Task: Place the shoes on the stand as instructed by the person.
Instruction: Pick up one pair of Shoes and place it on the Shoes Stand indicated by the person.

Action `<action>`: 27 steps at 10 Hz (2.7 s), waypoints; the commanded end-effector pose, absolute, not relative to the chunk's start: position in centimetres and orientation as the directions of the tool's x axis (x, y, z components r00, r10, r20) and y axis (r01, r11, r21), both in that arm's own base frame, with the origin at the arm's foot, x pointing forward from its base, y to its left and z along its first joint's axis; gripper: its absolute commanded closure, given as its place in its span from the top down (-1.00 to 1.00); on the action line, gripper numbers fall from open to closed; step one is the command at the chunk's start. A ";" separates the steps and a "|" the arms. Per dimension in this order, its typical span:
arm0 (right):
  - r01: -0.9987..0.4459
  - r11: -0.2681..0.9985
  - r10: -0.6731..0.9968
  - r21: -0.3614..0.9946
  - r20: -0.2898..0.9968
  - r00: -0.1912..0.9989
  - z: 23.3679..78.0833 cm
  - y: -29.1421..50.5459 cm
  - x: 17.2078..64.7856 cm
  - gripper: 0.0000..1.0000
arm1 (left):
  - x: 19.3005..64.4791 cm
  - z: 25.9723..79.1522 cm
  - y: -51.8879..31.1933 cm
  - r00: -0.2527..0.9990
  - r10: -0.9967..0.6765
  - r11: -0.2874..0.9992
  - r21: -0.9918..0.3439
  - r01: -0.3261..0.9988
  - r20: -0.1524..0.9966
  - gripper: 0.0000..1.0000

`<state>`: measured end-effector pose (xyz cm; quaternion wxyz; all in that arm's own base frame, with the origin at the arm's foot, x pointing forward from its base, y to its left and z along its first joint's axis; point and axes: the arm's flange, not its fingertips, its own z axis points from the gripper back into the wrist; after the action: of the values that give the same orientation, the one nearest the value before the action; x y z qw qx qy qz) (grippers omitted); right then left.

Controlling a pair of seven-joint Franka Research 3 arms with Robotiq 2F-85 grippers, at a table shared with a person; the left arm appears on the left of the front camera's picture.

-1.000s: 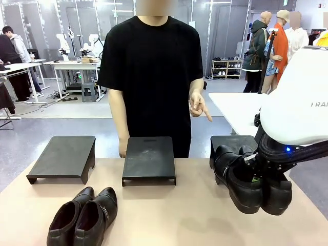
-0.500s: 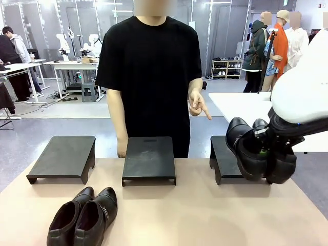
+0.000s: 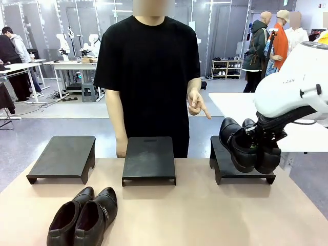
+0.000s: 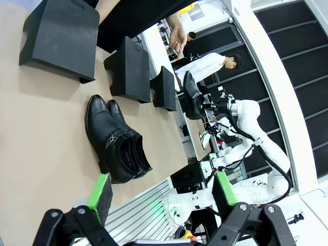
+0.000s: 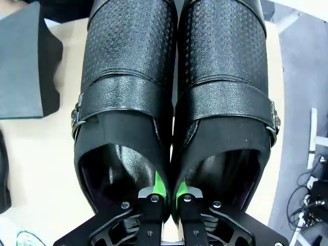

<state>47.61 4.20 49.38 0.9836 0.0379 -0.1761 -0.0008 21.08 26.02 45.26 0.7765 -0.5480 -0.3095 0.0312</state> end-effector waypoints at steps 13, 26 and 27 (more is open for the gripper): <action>-0.028 0.998 0.001 0.060 0.407 0.914 43.4 3.2 58.1 -0.85 | 20.8 45.2 26.2 0.807 0.367 0.399 -0.862 0.313 0.463 1.00; -0.016 0.998 -0.011 0.063 0.411 0.912 41.8 3.6 57.7 1.00 | 20.8 45.2 26.2 0.807 0.367 0.399 -0.862 0.313 0.463 1.00; -0.015 0.998 -0.012 0.064 0.414 0.910 42.0 3.6 57.6 1.00 | 20.8 45.2 26.2 0.807 0.367 0.399 -0.862 0.313 0.463 1.00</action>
<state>58.14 3.48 41.80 0.9789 0.0308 -0.2019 0.0067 21.07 26.02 45.26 0.7765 -0.5479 -0.3095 0.0313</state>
